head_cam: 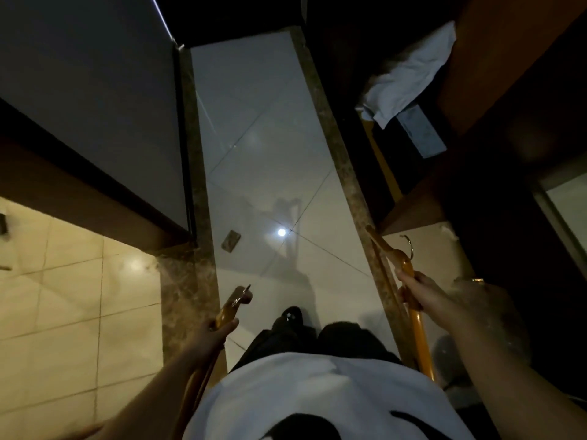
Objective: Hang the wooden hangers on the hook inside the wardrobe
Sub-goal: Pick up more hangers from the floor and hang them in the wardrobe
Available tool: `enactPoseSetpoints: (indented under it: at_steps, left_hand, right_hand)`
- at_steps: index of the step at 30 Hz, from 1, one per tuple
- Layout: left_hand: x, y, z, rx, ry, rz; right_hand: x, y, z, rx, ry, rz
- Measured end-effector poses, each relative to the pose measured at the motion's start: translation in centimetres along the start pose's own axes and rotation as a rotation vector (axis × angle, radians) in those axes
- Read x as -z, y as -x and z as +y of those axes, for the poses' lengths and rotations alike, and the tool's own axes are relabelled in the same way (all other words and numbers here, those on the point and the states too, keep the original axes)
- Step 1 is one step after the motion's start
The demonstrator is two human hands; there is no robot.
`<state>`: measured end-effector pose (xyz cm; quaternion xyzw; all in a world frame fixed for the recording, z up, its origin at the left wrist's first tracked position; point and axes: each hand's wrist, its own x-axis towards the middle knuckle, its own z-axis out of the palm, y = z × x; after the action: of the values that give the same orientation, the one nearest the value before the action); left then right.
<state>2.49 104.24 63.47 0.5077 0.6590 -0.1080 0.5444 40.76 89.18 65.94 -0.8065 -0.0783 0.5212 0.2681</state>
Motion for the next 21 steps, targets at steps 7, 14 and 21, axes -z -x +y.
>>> enactPoseSetpoints:
  at_steps: [7,14,21]
  left_hand:
    - [4.6,-5.7,11.3,-0.106,0.0,-0.022]
    - [6.4,-11.0,24.9,-0.219,0.015,-0.008]
    - [6.8,-16.3,34.3,-0.177,-0.06,-0.03]
  right_hand:
    - [0.7,-3.4,-2.8,-0.15,0.006,-0.03]
    - [3.9,-9.6,-7.1,-0.255,-0.004,-0.045]
    - [8.0,-16.0,-16.2,-0.189,0.0,-0.031]
